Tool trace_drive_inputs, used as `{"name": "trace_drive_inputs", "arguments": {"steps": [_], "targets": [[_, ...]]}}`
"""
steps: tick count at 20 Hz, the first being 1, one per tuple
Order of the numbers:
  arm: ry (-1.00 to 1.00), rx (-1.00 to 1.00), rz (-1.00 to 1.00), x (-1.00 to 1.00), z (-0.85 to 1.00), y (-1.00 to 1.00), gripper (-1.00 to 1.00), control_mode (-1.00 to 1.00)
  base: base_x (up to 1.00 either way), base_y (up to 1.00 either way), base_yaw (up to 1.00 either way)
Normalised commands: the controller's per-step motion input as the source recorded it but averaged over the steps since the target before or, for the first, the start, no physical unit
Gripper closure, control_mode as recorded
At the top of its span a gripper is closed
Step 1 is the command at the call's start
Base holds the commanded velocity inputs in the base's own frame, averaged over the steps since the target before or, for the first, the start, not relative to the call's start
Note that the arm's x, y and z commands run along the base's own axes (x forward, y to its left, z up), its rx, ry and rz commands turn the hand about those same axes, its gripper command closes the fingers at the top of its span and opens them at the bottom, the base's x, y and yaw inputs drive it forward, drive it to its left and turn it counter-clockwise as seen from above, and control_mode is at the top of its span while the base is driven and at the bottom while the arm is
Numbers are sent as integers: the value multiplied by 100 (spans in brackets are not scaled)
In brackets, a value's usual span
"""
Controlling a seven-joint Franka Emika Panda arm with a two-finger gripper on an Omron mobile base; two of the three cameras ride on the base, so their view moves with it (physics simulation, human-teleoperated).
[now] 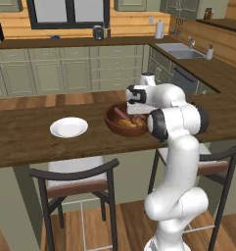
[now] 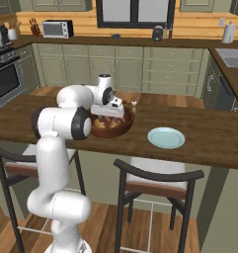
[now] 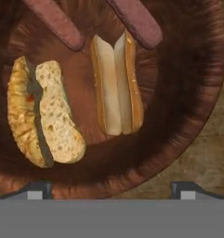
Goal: Place one bun and one sausage from the bowl on each plate.
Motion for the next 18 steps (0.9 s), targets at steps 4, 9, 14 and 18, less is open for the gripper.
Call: {"name": "trace_drive_inputs", "arguments": {"steps": [4, 9, 14, 18], "targets": [[14, -6, 0, 81, -67, 0, -100, -100, 0, 0, 0], [15, -7, 0, 41, -74, -11, -100, -100, 0, 0, 0], [4, -3, 0, 39, -51, -16, -100, -100, 0, 0, 0], [3, 0, 0, 14, -49, -20, -100, -100, 0, 0, 0]]}}
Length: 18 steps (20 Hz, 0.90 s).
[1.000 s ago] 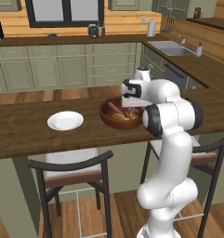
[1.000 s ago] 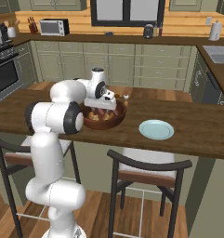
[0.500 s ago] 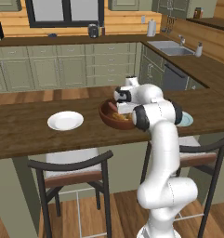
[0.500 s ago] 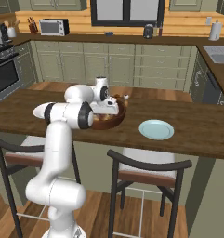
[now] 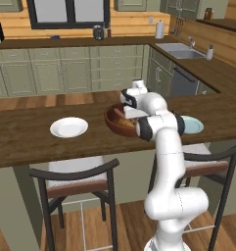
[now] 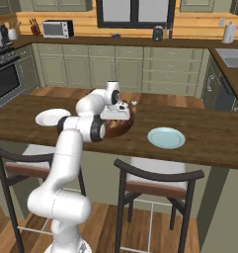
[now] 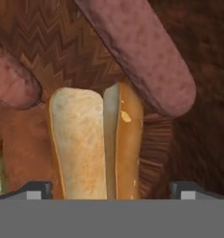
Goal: Place one bun and one sausage from the bowl on each plate.
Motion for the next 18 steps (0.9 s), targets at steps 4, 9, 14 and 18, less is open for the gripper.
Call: {"name": "trace_drive_inputs", "arguments": {"steps": [4, 9, 14, 18], "targets": [[12, -1, 0, 13, -34, 1, -100, -100, 0, 0, 0], [5, -8, 0, -1, -70, 0, 100, -100, 0, 0, 0], [-13, 2, 0, -43, 14, -26, 100, -100, 0, 0, 0], [-60, 19, 0, -100, 97, -72, 100, -100, 0, 0, 0]]}}
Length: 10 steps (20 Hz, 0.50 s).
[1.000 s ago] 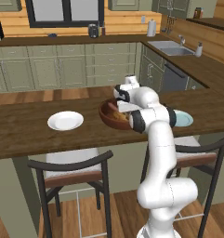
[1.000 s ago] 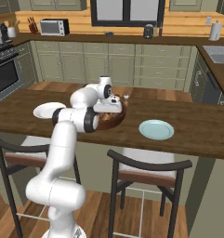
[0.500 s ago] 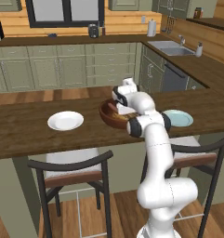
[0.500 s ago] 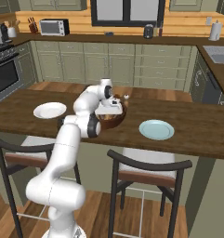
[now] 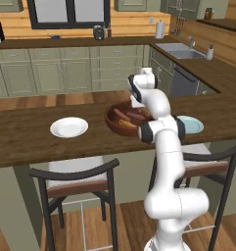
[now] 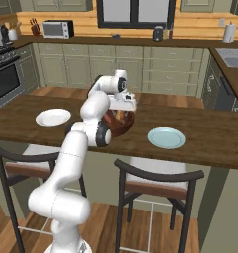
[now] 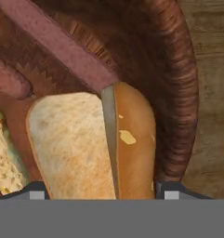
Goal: Place one bun and one sausage from the bowl on each plate.
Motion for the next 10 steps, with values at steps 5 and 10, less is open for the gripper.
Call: {"name": "trace_drive_inputs", "arguments": {"steps": [5, 10], "targets": [[-62, 10, 0, -100, 47, -86, 100, -100, 0, 0, 0], [-24, 4, -1, -40, 0, -42, 100, -100, 0, 0, 0]]}}
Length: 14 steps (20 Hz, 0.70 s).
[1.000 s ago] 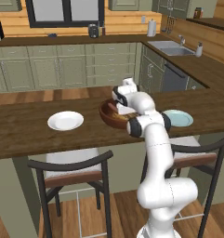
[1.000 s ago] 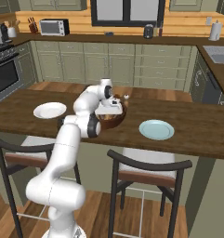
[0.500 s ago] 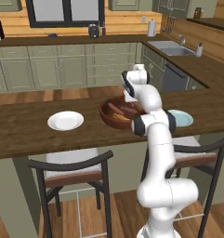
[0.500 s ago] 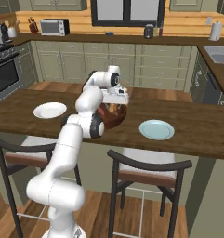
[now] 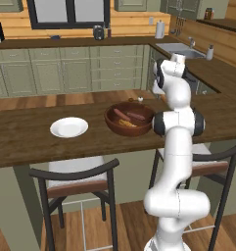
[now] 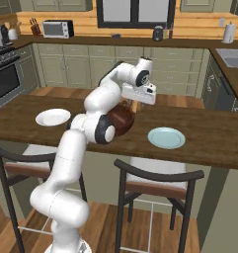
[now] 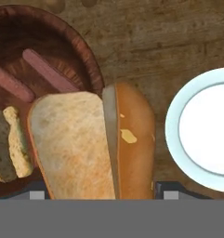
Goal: Place one bun and one sausage from the bowl on each plate.
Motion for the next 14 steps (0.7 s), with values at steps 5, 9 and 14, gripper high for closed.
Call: {"name": "trace_drive_inputs", "arguments": {"steps": [5, 9, 14], "targets": [[0, 1, -2, -5, 0, -2, 100, -100, 0, 0, 0], [-34, -16, 12, -70, 0, 25, 100, -100, 0, 0, 0], [-3, 0, 1, -1, -1, -6, 100, -100, 0, 0, 0]]}}
